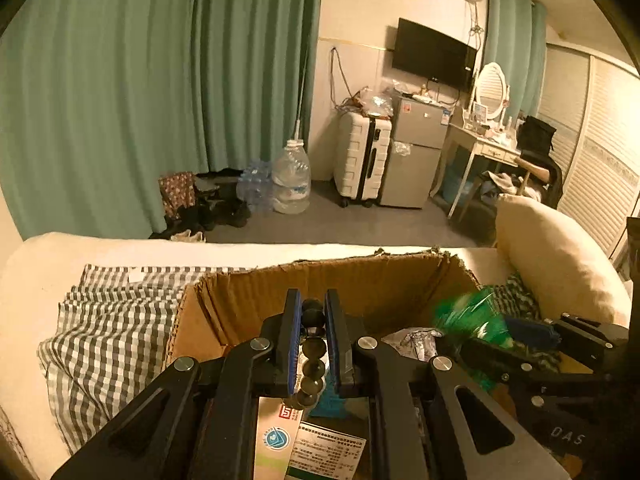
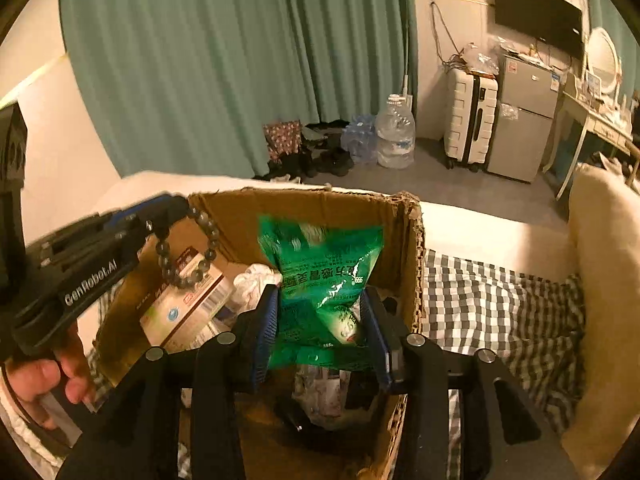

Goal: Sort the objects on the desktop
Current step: 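Carry the bead bracelet and green sachet over the box and release them, then withdraw both open tools from the box toward the remaining items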

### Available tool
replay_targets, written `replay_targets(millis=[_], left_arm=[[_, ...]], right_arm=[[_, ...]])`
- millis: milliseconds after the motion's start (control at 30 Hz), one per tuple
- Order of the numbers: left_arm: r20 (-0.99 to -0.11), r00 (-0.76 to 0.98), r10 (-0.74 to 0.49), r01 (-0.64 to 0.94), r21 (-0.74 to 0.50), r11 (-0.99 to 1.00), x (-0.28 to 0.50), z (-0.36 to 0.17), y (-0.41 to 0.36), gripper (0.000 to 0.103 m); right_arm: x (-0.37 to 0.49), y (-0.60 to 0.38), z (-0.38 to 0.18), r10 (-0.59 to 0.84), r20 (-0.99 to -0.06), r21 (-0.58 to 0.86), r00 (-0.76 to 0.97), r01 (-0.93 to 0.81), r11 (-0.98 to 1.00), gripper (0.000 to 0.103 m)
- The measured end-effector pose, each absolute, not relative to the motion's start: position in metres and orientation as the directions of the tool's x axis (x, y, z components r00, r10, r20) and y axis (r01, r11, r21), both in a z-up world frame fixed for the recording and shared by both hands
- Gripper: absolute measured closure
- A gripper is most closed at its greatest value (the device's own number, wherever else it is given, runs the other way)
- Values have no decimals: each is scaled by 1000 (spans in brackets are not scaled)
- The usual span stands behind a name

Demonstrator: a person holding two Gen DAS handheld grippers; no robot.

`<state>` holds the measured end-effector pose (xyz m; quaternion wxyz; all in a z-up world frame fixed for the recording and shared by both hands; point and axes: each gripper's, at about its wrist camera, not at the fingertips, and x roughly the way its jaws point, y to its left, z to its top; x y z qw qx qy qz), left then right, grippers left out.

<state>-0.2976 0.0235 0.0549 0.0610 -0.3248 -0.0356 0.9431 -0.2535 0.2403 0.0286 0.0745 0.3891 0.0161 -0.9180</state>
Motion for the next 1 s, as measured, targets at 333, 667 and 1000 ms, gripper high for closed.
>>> replay_targets(millis=[333,667,1000], left_arm=[[-552,-834,-7,24,-23,-999,-254,80,12,11],[-525,-851,11,26,-62,-998,-175,101,21,4],[-598,-801,25,1,-43,-999,-101,50,62,0]], right_arm=[[-219,263,63,-41,-669,20,-742,37,-999,31],[-136,249,107,14,-637,-33,-771,9,-999,31],[-35,277,60,30,-673,0,-739,-41,-999,31]])
